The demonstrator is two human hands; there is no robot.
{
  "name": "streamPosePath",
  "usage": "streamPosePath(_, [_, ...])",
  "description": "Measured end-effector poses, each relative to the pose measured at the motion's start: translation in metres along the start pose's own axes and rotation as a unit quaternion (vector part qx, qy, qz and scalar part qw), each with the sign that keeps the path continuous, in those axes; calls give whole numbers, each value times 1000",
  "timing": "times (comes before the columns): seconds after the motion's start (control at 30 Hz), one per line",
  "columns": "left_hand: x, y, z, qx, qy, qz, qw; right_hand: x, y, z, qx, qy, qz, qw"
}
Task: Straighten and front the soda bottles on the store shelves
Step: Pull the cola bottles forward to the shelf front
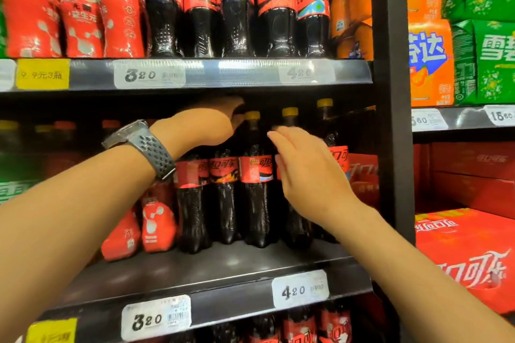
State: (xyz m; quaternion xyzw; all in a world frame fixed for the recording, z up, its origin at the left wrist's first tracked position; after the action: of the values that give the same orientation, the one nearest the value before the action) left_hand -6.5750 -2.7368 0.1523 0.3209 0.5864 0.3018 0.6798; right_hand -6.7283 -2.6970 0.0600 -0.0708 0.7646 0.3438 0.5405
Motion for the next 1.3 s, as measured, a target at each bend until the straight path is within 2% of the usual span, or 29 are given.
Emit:
streamPosePath(0.07, [2, -4, 18, -31, 22, 8, 999, -29, -5, 2, 81, 18, 53, 995])
streamPosePath(0.17, [0, -10, 30, -5, 24, 20, 1000, -64, -14, 0, 95, 8, 126, 987])
streamPosePath(0.27, [-5, -10, 30, 13, 30, -5, 999, -90, -29, -2, 128, 14, 194, 972])
streamPosePath(0.37, [-9, -7, 28, -2, 20, -22, 1000, -109, -36, -9, 99, -29, 251, 963])
streamPosePath(0.47, [-11, -8, 29, 1, 29, -15, 999, -122, -39, -10, 77, -31, 304, 949])
streamPosePath(0.57, [-12, -14, 35, 3, 42, 7, 999, -129, -36, -10, 54, -26, 296, 953])
streamPosePath(0.73, [-5, -12, 39, 0, 53, -22, 998, -128, -42, -18, 3, -62, 282, 957])
streamPosePath(1.03, [1, -4, 32, -14, 33, -27, 999, -127, -36, -24, 2, -58, 286, 957])
streamPosePath(1.3, [4, -1, 36, 25, 21, -6, 999, -126, -33, -20, -3, -51, 300, 953])
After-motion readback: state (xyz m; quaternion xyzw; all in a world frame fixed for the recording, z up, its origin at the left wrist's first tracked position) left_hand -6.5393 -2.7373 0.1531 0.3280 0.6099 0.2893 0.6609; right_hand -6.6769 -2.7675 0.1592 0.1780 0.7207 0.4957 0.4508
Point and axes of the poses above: each hand's wrist, its own x-axis away from the middle knuckle, its own y-axis out of the back of the hand, z = x × y, the point moved 6 cm from there along -x, towards the middle knuckle, and after that the axes turned 2 degrees about z, right-handed, at the moved point
